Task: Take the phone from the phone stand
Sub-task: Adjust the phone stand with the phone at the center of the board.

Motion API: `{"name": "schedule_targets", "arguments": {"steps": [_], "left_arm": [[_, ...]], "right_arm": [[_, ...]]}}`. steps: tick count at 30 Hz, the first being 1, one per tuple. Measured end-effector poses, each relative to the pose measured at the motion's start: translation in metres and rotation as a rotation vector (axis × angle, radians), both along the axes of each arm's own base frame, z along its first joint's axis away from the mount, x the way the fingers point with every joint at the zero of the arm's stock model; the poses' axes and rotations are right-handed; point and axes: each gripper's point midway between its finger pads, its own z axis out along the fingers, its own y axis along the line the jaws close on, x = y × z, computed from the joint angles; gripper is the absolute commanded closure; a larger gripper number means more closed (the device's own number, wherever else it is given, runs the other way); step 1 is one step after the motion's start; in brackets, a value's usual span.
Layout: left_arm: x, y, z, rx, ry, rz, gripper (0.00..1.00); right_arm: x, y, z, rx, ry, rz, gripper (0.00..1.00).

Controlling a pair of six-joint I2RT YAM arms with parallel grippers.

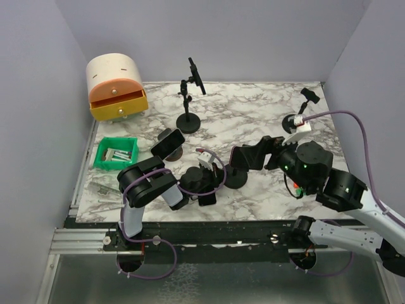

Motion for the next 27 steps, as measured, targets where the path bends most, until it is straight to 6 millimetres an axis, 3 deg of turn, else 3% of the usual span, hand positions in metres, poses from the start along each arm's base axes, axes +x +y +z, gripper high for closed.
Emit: {"name": "schedule_targets", "arguments": {"steps": [5,14,22,27], "left_arm": [[-0.001,0.000,0.000,0.000,0.000,-0.002,1.00],[-0.002,-0.002,0.000,-0.004,-0.002,-0.006,1.00],[-0.005,0.001,0.000,-0.007,-0.004,-0.007,1.00],[-0.007,0.002,0.000,-0.012,-0.004,-0.009,1.00]], "right_arm": [[0.009,0.004,0.021,-0.073,-0.061,0.009,0.00],[0.020,0.008,0.009,-0.331,-0.131,0.088,0.02],[0.023,-0.008,0.002,-0.378,-0.159,0.057,0.24],[0.055,-0.031,-0.006,-0.369,-0.110,-0.052,0.35]]}}
